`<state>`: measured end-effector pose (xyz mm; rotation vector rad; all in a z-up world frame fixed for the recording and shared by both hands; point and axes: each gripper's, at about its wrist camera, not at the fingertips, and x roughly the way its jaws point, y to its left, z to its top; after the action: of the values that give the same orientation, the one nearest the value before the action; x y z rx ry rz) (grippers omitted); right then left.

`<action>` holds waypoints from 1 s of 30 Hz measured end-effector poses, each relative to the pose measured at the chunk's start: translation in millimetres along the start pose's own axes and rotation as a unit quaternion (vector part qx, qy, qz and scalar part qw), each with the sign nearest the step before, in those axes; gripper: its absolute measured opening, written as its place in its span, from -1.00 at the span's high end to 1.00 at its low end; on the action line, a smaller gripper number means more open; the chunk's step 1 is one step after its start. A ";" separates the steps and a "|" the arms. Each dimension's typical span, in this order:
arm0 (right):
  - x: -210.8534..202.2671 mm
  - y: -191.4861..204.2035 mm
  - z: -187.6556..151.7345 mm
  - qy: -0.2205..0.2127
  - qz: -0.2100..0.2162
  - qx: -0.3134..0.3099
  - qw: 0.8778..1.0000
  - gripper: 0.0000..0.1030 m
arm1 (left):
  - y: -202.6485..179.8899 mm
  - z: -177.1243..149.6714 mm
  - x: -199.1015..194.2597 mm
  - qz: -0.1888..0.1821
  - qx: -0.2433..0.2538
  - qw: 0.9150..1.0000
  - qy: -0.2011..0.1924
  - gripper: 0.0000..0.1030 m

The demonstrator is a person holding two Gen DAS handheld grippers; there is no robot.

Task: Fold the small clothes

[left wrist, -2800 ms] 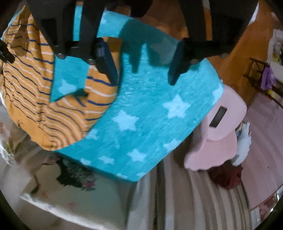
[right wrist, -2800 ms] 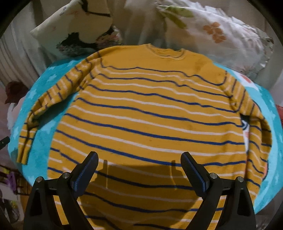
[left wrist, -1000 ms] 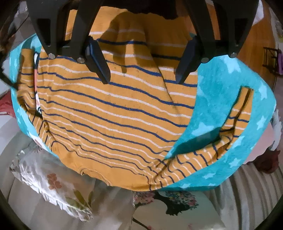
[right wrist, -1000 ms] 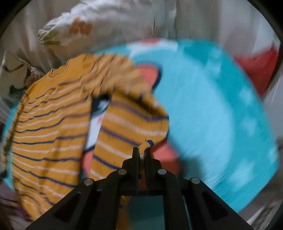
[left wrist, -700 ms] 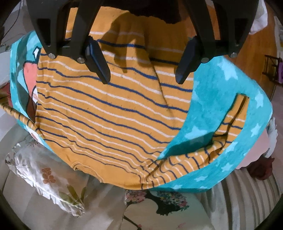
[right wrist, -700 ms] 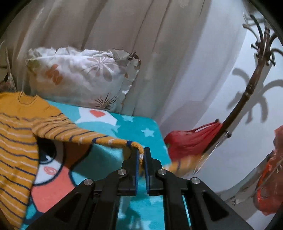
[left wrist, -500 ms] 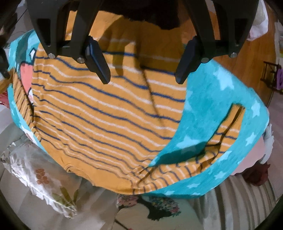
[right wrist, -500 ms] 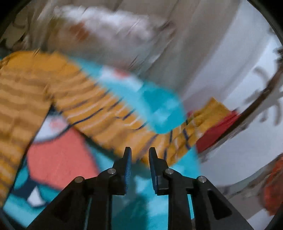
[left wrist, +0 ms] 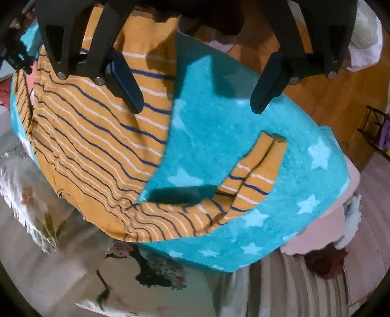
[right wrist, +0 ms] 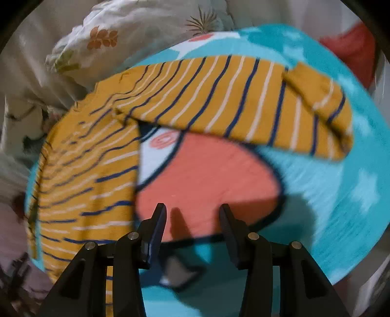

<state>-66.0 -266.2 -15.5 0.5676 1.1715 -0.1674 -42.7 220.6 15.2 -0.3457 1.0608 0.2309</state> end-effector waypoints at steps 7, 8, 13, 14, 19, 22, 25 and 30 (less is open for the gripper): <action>5.6 31.3 -35.1 0.002 0.054 0.050 0.997 -0.12 | 12.4 11.4 28.0 -0.083 0.040 0.994 0.063 -0.72; 7.1 35.3 -39.8 0.003 0.055 0.052 0.997 -0.13 | 11.6 11.9 31.3 -0.098 0.050 0.991 0.071 -0.72; 9.6 56.3 -63.4 0.012 0.072 0.061 0.995 -0.14 | -1.9 11.1 51.2 -0.190 0.097 0.970 0.119 -0.72; 10.0 59.2 -68.3 0.012 0.076 0.065 0.995 -0.15 | -5.0 10.6 57.3 -0.205 0.100 0.965 0.132 -0.72; 13.9 69.0 -87.2 0.023 0.107 0.087 0.990 -0.15 | -25.7 7.5 69.1 -0.235 0.119 0.955 0.139 -0.79; 19.7 80.6 -95.6 0.033 0.129 0.081 0.988 -0.15 | -37.2 2.1 70.5 -0.280 0.118 0.939 0.163 -0.67; 20.7 88.1 -101.2 0.036 0.129 0.061 0.989 -0.15 | -43.0 -9.1 70.7 -0.289 0.112 0.935 0.174 -0.47; 19.3 91.7 -105.8 0.042 0.117 0.032 0.992 -0.08 | -44.3 -28.9 57.3 -0.258 0.114 0.946 0.159 -0.09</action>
<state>-107.6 -131.9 -30.8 0.7700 1.1732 0.0207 -23.6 169.7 -40.7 -0.4464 1.2588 -0.4280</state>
